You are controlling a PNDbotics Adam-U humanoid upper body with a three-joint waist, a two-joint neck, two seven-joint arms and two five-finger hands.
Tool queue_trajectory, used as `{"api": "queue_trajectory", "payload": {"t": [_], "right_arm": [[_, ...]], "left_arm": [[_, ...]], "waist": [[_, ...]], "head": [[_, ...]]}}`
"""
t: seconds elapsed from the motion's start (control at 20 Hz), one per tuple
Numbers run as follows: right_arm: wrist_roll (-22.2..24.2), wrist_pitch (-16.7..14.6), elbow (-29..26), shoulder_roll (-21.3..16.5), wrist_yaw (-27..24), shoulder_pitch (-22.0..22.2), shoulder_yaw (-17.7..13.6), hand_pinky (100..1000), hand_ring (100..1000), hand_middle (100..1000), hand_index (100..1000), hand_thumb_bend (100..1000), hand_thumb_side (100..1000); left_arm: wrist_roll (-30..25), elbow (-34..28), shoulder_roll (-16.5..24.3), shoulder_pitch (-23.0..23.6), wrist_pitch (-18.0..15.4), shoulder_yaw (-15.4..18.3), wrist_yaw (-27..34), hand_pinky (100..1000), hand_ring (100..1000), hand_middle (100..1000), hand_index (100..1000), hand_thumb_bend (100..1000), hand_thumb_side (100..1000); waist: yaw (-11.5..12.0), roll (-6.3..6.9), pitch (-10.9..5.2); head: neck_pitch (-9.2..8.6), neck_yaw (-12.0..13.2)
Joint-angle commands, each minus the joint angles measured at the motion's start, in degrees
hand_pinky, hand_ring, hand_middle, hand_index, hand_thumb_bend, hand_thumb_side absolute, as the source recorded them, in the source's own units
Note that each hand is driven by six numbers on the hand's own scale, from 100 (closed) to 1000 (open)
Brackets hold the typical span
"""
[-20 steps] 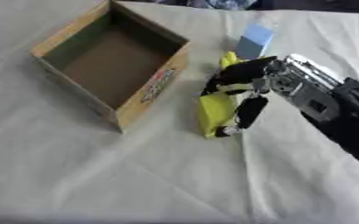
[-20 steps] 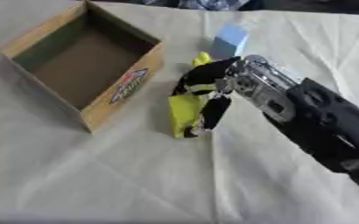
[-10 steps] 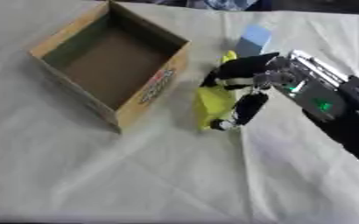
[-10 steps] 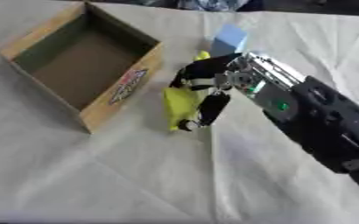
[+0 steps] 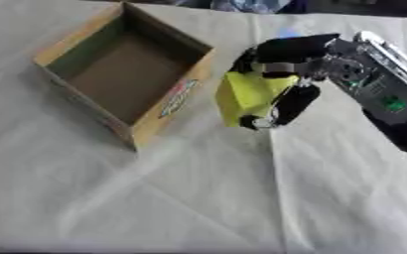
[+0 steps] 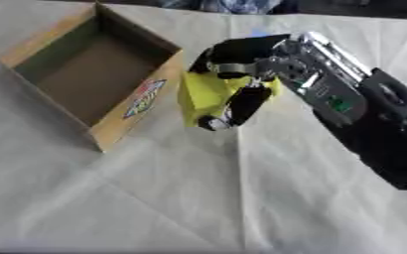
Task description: Pick up objects on the table and place them in the box.
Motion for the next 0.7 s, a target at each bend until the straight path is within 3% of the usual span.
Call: {"api": "queue_trajectory", "payload": {"t": [0.05,0.35,0.7], "right_arm": [[-0.2,1.5,-1.9,-1.5,-1.8,-1.9,-1.8,868,852,702,876,252,463],[-0.4,3.1,-0.6,1.1,-2.7,-6.5,-2.3,867,844,697,876,239,433],[0.7,3.2,5.6,9.4,-1.5,-14.5,-2.0,859,831,689,882,204,417]], "left_arm": [[0.0,-0.8,1.0,-0.2,0.1,0.3,0.0,609,833,1000,671,268,951],[-0.1,-0.8,0.9,-0.3,0.1,0.2,-0.1,609,833,1000,671,267,952],[-0.3,-0.8,0.7,-0.4,0.1,0.1,0.1,609,834,1000,671,267,953]], "waist": [[0.0,0.08,-1.17],[0.1,0.21,-1.14],[0.3,0.61,-1.06]], "head": [[-0.79,-0.1],[-0.82,-0.4],[-1.01,-1.9]]}}
